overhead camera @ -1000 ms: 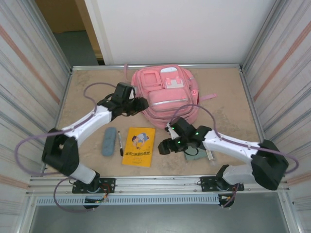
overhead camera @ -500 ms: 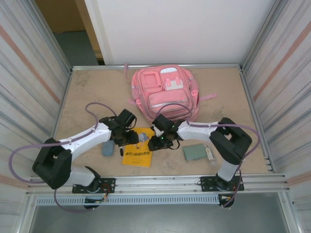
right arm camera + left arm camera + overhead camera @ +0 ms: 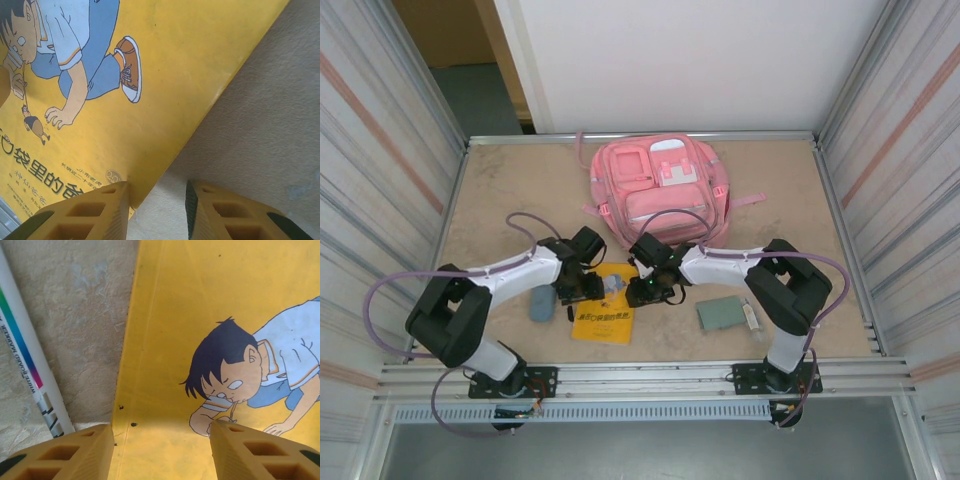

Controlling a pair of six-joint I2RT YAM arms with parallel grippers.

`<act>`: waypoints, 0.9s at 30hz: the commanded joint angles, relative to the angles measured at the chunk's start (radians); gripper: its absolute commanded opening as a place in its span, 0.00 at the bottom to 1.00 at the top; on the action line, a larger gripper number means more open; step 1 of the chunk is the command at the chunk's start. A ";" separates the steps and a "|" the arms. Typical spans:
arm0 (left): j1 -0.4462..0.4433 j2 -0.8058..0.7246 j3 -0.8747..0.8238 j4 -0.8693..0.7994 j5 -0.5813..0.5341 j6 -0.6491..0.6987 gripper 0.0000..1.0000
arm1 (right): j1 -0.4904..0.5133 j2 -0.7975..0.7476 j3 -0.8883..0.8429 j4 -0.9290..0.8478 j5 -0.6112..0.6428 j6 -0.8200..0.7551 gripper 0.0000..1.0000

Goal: Pack the student bag

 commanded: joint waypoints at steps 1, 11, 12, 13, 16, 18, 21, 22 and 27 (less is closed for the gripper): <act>0.011 0.054 -0.012 0.078 0.047 0.014 0.54 | -0.025 0.000 -0.022 -0.117 0.097 -0.044 0.33; 0.040 -0.021 -0.070 0.093 0.049 -0.005 0.56 | -0.055 0.007 -0.018 -0.105 0.039 -0.072 0.27; 0.039 -0.022 -0.068 0.091 0.055 -0.010 0.56 | -0.053 0.010 -0.010 -0.106 0.034 -0.070 0.28; 0.038 -0.024 -0.069 0.099 0.063 -0.015 0.56 | -0.051 0.009 -0.005 -0.105 0.034 -0.067 0.28; 0.035 -0.029 -0.063 0.113 0.079 -0.021 0.57 | -0.040 -0.007 0.008 -0.112 0.050 -0.065 0.28; 0.035 -0.060 -0.050 0.070 0.042 -0.031 0.58 | -0.040 -0.037 0.005 -0.112 0.069 -0.045 0.33; 0.061 -0.157 -0.124 0.154 0.092 -0.045 0.60 | -0.034 -0.118 -0.006 -0.104 0.140 -0.005 0.42; 0.085 -0.188 -0.160 0.204 0.127 -0.048 0.72 | -0.030 -0.140 -0.006 -0.100 0.167 0.012 0.44; 0.108 -0.228 -0.183 0.231 0.164 -0.008 0.83 | 0.015 -0.138 0.004 -0.063 0.220 0.084 0.51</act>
